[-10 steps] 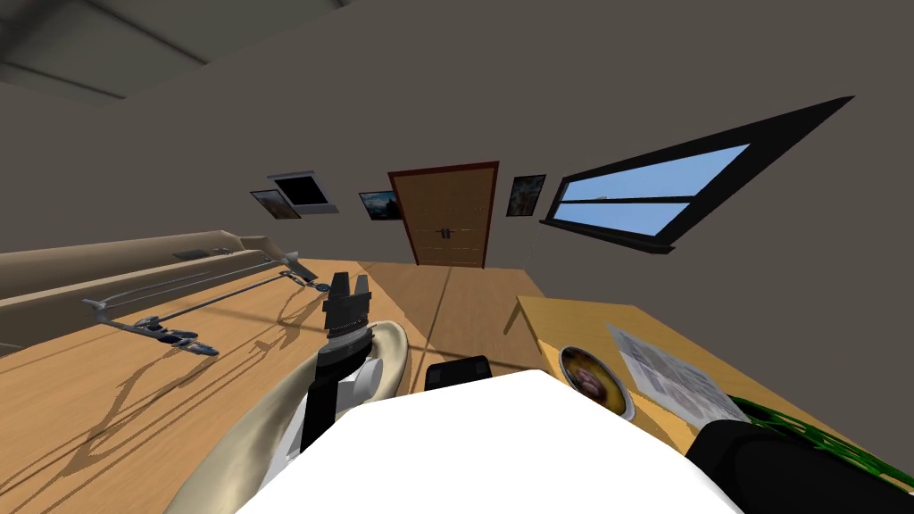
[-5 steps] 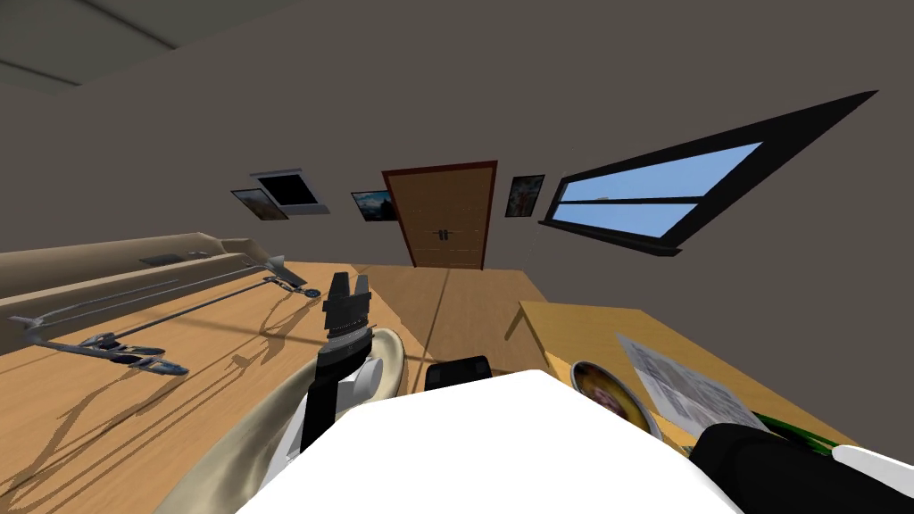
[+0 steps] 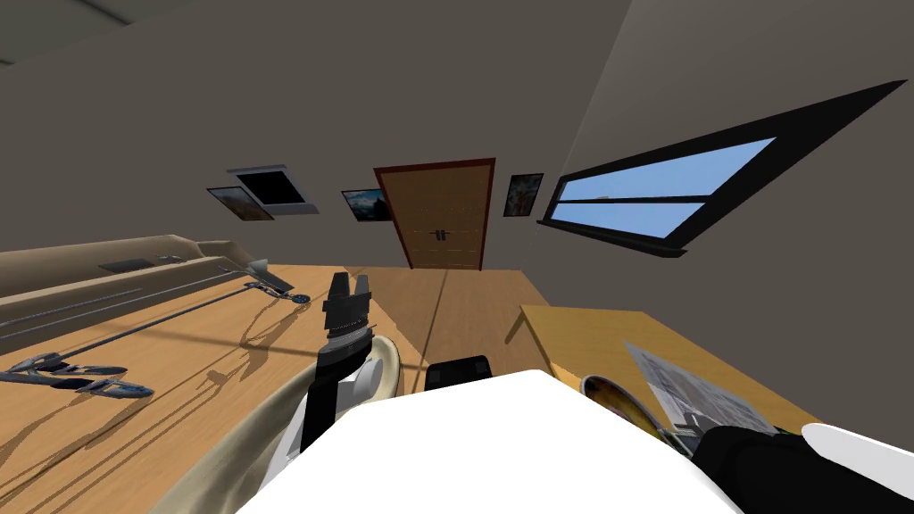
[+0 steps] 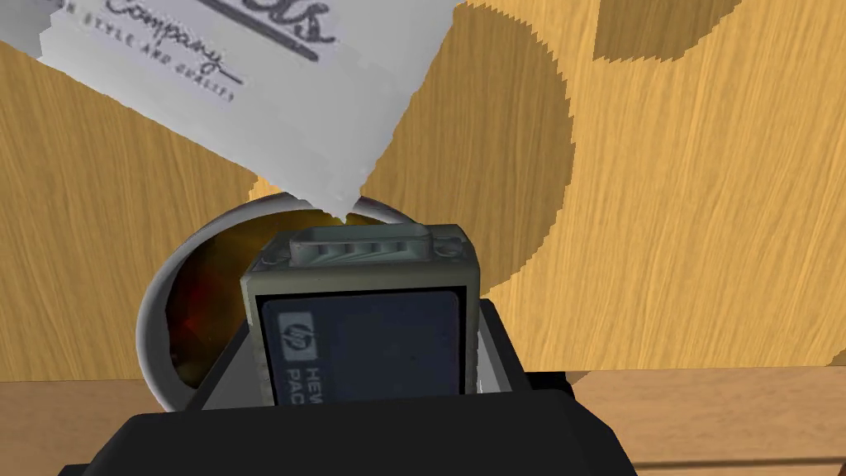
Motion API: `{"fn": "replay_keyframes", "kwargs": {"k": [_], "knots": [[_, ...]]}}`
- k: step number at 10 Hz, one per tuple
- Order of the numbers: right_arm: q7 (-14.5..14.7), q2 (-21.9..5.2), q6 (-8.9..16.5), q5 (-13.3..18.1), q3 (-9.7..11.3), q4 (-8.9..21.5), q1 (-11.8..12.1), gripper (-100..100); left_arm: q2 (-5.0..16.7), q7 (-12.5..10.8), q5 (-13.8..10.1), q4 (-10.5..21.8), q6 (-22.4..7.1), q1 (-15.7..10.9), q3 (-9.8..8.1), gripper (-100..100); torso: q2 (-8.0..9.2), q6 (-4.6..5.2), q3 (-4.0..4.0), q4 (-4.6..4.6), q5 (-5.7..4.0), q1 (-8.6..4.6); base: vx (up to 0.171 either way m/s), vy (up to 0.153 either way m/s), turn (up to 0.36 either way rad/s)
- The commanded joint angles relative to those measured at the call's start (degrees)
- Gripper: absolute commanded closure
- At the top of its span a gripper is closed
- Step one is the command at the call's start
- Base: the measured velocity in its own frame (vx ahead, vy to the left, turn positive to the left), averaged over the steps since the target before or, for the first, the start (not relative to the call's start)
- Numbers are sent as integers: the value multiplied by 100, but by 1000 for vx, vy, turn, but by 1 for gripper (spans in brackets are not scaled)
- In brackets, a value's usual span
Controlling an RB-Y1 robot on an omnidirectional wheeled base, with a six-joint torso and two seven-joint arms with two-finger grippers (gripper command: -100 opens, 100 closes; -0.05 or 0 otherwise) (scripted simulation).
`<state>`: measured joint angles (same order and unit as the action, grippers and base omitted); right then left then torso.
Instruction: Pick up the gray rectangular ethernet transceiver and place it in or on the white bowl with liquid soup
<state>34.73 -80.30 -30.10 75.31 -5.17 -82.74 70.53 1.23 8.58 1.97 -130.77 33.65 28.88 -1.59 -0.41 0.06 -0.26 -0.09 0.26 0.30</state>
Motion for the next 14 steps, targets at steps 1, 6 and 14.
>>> {"fn": "replay_keyframes", "kwargs": {"k": [1, 6, 14], "knots": [[-65, -21, -155, -87, -181, -237, 121, 100, 0, 0, 0, 0, 0, 0, 0, 0, 0, 0, 0, 0, 0, 0, 109, -41, -87], [-65, 4, -350, -204, -381, -443, 215, -100, 0, 0, 0, 0, 0, -1, 0, 0, 14, -6, 6, 0, 0, -3, 79, -24, -30], [-143, -342, -630, -366, -882, -520, 426, -100, 0, 0, 0, 0, 0, -2, 1, 0, 48, -1, 26, 7, 5, 10, -10, 3, -38]]}}
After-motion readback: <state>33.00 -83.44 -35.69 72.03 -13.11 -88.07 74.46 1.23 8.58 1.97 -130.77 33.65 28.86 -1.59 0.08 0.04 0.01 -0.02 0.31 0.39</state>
